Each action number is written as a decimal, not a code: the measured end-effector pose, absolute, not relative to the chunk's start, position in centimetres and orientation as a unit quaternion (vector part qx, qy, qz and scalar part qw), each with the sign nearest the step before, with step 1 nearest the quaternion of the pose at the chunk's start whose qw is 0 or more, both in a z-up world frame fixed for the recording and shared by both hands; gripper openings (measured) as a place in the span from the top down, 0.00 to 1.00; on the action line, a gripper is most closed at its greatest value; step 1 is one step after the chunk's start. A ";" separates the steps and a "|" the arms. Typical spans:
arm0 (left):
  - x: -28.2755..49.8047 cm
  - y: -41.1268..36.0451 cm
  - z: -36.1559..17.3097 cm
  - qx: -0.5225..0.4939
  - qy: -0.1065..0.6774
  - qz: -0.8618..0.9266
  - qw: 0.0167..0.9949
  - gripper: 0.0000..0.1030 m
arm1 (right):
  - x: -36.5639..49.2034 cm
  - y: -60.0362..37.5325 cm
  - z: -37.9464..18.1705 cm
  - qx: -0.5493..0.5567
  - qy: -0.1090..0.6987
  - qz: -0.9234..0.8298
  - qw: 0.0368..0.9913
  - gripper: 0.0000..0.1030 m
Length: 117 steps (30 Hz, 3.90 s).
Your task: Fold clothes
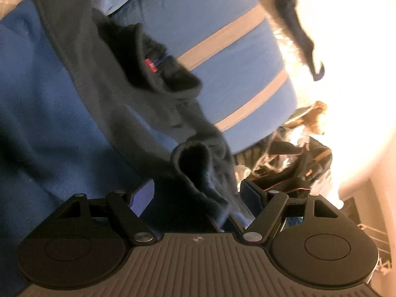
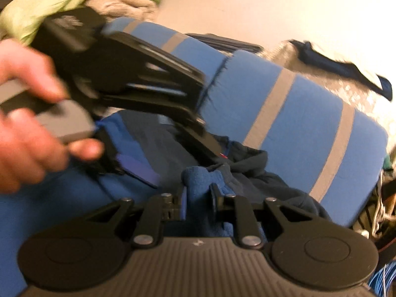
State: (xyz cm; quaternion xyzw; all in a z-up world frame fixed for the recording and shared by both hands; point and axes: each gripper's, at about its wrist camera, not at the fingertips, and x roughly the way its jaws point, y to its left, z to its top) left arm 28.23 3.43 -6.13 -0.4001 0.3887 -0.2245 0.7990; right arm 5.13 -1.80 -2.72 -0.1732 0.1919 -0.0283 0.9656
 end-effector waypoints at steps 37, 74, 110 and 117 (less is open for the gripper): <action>26.0 1.4 -3.2 -0.179 0.321 -0.261 0.893 0.84 | 1.8 -3.1 -1.9 -0.119 0.177 0.086 0.973 0.49; 27.2 6.7 -9.9 -0.409 0.542 -0.140 0.721 0.32 | 1.4 -0.4 -3.9 -0.216 0.218 0.115 0.945 0.52; 27.2 5.2 -11.3 -0.485 0.513 -0.202 0.679 0.43 | 0.5 -0.3 -4.2 -0.247 0.241 0.172 0.923 0.96; 27.3 4.1 -10.1 -0.416 0.508 -0.211 0.724 0.47 | 0.4 -0.1 -4.7 -0.257 0.245 0.182 0.917 0.96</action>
